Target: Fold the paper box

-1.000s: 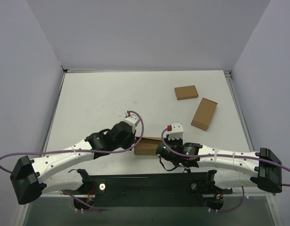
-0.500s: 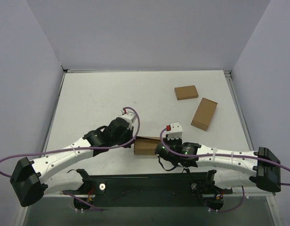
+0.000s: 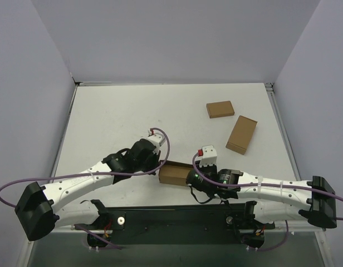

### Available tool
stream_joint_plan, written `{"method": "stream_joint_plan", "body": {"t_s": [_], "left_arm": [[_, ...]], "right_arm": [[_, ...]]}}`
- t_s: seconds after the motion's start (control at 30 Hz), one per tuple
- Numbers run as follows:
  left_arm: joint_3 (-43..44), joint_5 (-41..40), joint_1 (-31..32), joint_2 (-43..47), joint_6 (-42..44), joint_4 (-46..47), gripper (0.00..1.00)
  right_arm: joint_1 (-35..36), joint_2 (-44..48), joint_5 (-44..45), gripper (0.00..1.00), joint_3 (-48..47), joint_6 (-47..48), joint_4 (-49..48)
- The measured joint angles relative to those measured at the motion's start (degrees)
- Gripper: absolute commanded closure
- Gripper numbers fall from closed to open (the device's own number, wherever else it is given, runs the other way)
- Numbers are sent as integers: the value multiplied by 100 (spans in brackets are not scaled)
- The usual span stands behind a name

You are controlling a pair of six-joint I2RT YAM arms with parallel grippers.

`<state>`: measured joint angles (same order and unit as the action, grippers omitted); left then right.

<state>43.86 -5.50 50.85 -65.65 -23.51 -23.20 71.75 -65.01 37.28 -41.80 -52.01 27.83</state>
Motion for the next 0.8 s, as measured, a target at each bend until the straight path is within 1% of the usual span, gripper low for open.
{"method": "stream_joint_plan", "body": {"t_s": [0.17,0.2,0.27,0.37,0.43,0.57,0.67,0.77,0.8], "left_arm": [[103,68,4,-122,367,-13,100],[131,94,4,-149,448,-26,100],[177,129,4,-184,588,-66,100],[240,146,4,-190,708,-153,100],[284,153,4,-190,769,-205,100],[365,173,7,-205,815,-262,100],[420,177,4,-251,813,-297,100],[487,190,7,-299,763,-345,100],[522,197,7,-315,732,-363,100]], "right_arm": [[4,372,-68,66,0,103,125],[4,446,-66,63,0,109,153],[4,612,-66,63,0,120,216],[4,848,-61,69,0,146,299],[4,922,-59,70,0,155,328],[4,890,-63,74,-2,162,330],[4,782,-68,78,-13,173,328],[4,627,-87,85,-44,175,326],[4,595,-92,90,-50,177,321]]}}
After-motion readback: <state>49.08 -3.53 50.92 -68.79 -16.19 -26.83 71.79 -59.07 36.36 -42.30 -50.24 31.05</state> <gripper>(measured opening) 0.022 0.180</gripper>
